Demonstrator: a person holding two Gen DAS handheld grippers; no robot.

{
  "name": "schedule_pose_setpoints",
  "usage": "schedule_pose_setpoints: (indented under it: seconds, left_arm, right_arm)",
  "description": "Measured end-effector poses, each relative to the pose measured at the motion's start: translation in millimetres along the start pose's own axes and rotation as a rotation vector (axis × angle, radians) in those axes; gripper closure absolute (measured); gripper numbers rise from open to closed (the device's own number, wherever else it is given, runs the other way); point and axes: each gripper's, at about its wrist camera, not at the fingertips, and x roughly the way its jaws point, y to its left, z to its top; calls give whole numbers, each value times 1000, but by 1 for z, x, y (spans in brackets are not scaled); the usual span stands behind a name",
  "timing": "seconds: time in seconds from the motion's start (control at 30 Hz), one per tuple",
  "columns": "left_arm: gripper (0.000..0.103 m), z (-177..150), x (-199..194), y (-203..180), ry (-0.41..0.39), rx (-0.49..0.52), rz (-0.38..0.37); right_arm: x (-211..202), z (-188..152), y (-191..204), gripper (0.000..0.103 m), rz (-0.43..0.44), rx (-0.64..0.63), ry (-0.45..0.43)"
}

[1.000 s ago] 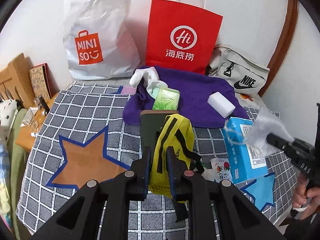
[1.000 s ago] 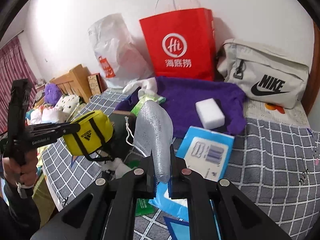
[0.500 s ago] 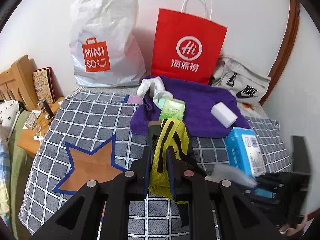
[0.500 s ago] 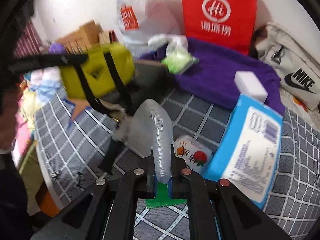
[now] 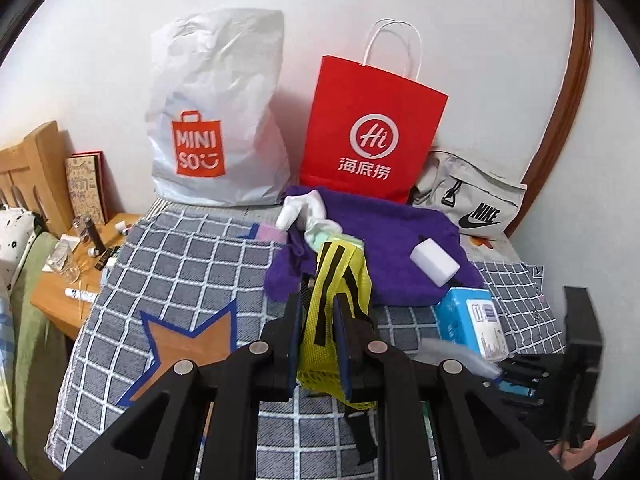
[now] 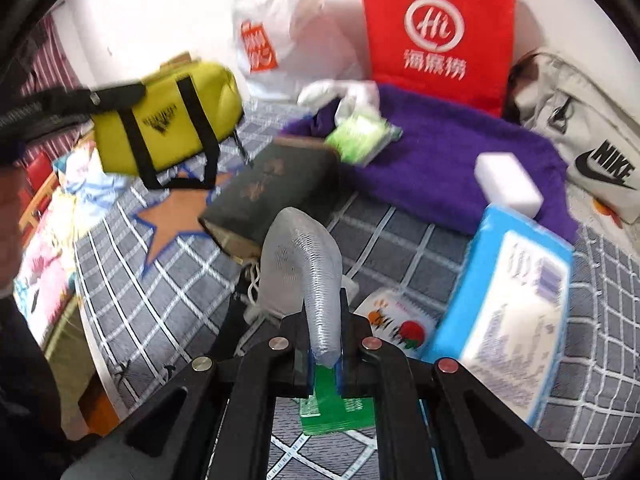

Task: Organize soft objects
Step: 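Carry the mesh bag and yellow pouch in both tools over the purple towel, then open the right tool releasing the mesh bag while the left tool releases the pouch onto the towel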

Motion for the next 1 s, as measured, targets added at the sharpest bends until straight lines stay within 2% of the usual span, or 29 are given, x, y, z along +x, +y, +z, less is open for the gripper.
schedule_pose_setpoints:
  seconds: [0.33, 0.73, 1.0]
  left_arm:
    - [88, 25, 23, -20, 4, 26, -23]
    - [88, 59, 68, -27, 27, 23, -16]
    - [88, 73, 111, -21, 68, 2, 29]
  right_arm:
    - [-25, 24, -47, 96, -62, 72, -78]
    - [-15, 60, -112, 96, -125, 147, -124]
    - [-3, 84, -155, 96, -176, 177, -137]
